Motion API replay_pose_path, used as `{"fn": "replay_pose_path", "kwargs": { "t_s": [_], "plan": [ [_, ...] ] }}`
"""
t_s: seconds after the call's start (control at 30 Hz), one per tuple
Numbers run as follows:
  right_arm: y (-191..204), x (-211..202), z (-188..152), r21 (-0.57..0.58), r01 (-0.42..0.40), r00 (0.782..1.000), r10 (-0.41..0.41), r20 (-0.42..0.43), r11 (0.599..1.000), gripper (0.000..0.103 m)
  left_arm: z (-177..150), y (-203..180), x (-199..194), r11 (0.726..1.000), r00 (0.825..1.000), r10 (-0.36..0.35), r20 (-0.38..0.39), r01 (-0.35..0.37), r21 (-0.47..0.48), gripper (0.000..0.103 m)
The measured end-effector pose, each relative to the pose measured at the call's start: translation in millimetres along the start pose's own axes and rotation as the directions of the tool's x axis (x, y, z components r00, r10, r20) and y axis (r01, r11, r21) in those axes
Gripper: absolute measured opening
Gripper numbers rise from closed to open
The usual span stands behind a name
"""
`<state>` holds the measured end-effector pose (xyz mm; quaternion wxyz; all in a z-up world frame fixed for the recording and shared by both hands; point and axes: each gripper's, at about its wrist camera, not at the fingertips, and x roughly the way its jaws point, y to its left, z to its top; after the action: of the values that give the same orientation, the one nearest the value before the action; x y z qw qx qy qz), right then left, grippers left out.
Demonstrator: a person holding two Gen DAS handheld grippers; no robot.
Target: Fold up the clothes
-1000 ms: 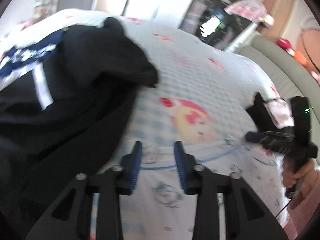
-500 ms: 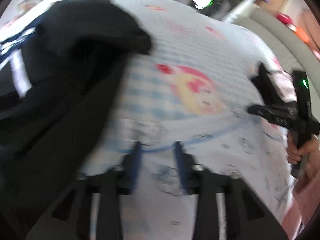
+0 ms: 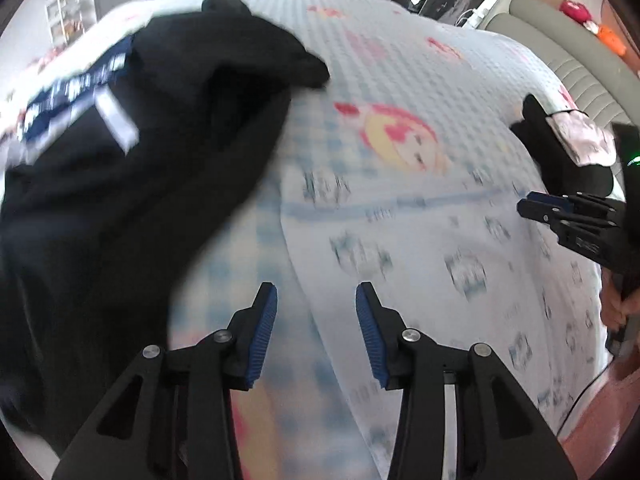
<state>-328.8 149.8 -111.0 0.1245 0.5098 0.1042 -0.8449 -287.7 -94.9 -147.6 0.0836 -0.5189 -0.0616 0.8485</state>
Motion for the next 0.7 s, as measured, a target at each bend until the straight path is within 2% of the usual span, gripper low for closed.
{"fn": "replay_pose_path", "kwargs": {
  "t_s": [0.07, 0.13, 0.23, 0.33, 0.37, 0.4, 0.47, 0.6, 0.7],
  "plan": [
    [27.2, -9.1, -15.8, 0.009, -0.11, 0.994, 0.11, 0.005, 0.994, 0.024, -15.3, 6.9, 2.0, 0.997, 1.0, -0.009, -0.008, 0.009, -0.081, 0.043],
    [51.1, -14.1, -39.9, 0.033, -0.205, 0.979, 0.205, -0.001, 0.978, 0.024, -30.6, 16.1, 1.6, 0.984, 0.996, -0.086, 0.016, 0.087, -0.155, 0.043],
    [75.7, -14.8, -70.8, 0.053, -0.258, 0.966, 0.259, -0.009, 0.965, 0.024, -43.5, 15.7, 2.5, 0.965, 0.982, -0.178, 0.06, 0.187, -0.182, 0.043],
    [76.4, -10.1, -91.5, 0.124, -0.256, 0.966, 0.259, -0.002, 0.959, 0.024, -47.0, 5.4, 1.1, 0.951, 0.963, -0.263, 0.058, 0.269, -0.153, 0.043],
    [73.5, -8.5, -97.0, 0.153, -0.259, 0.965, 0.263, -0.003, 0.953, 0.024, -48.5, 0.6, 2.4, 0.953, 0.963, -0.267, 0.048, 0.271, -0.139, 0.043],
    [74.8, -5.7, -102.9, 0.176, -0.261, 0.964, 0.266, -0.001, 0.949, 0.024, -49.9, -3.5, 3.8, 0.956, 0.964, -0.262, 0.04, 0.265, -0.127, 0.042],
    [80.1, -9.3, -110.1, 0.178, -0.23, 0.972, 0.233, 0.007, 0.957, 0.025, -52.1, -7.0, 7.6, 0.971, 0.977, -0.209, 0.03, 0.211, -0.111, 0.018],
    [84.4, -10.6, -107.0, 0.173, -0.18, 0.983, 0.182, 0.003, 0.968, 0.025, -51.9, -0.6, 4.5, 0.967, 0.977, -0.212, 0.031, 0.214, -0.136, 0.009],
    [80.4, -11.0, -105.7, 0.175, -0.091, 0.996, 0.092, 0.001, 0.98, 0.025, -55.5, 3.6, -6.3, 0.979, 0.986, -0.161, 0.03, 0.164, -0.12, 0.007]
  ]
}}
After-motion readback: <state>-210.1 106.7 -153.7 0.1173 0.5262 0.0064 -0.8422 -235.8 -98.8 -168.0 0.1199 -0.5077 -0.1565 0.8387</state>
